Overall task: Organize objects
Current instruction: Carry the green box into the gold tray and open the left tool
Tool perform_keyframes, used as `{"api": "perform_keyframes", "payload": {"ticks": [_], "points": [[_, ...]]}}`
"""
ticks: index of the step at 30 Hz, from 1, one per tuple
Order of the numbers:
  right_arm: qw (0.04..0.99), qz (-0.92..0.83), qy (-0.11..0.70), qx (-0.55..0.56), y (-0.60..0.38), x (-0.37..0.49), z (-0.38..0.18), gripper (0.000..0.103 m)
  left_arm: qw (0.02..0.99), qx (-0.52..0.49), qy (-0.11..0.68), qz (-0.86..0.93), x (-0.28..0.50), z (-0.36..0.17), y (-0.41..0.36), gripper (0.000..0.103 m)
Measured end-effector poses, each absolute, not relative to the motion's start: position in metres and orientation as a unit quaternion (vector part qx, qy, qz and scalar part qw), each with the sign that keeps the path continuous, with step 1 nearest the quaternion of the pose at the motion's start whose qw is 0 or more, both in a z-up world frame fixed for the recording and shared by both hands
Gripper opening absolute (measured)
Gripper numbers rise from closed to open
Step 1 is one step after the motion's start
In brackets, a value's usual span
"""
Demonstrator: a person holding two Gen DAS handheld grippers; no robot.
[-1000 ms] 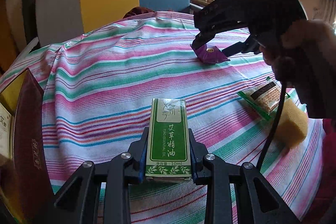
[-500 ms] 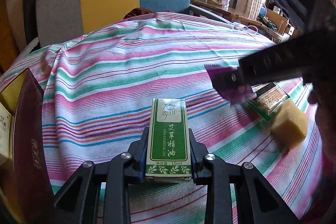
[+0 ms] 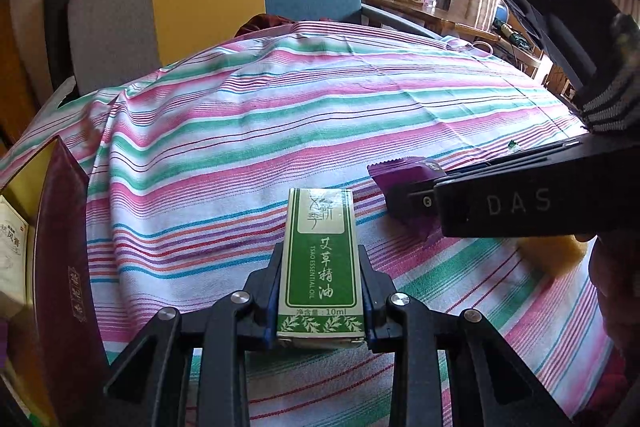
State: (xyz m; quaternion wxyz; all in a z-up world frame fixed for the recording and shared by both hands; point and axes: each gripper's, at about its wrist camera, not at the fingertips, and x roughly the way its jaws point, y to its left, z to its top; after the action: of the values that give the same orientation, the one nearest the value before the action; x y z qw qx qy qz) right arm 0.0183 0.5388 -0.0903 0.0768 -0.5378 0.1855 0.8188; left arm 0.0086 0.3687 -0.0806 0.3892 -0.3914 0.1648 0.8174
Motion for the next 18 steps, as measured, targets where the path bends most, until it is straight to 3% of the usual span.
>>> {"api": "perform_keyframes", "payload": {"ticks": [18], "points": [[0.068, 0.819, 0.188, -0.538, 0.540, 0.021, -0.093, 0.034, 0.380, -0.373, 0.162, 0.831, 0.030, -0.045, 0.338, 0.031]]}}
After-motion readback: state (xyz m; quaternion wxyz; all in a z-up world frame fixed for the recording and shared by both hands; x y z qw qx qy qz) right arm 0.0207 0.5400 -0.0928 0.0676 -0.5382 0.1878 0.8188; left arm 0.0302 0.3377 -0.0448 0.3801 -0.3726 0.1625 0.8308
